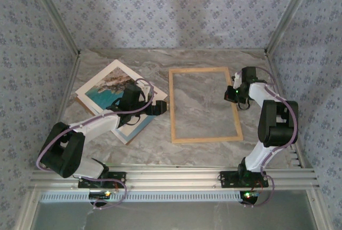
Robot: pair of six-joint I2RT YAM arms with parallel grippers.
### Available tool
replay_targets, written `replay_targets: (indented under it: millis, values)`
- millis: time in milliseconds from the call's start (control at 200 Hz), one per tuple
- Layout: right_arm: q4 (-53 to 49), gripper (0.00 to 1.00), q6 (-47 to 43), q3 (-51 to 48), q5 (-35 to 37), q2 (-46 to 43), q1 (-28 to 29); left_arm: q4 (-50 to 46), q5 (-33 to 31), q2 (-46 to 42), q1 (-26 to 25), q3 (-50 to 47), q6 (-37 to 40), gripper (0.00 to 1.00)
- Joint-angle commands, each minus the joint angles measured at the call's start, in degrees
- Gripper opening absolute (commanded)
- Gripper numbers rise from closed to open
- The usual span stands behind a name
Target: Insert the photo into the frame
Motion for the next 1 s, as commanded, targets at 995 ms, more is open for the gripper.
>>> replay_targets:
  millis: [995]
  values:
    - [-0.61, 0.00, -0.28, 1.74, 0.48, 1.17, 0.30, -0.26, 0.75, 0.44, -0.27, 0.91, 1.23, 0.97]
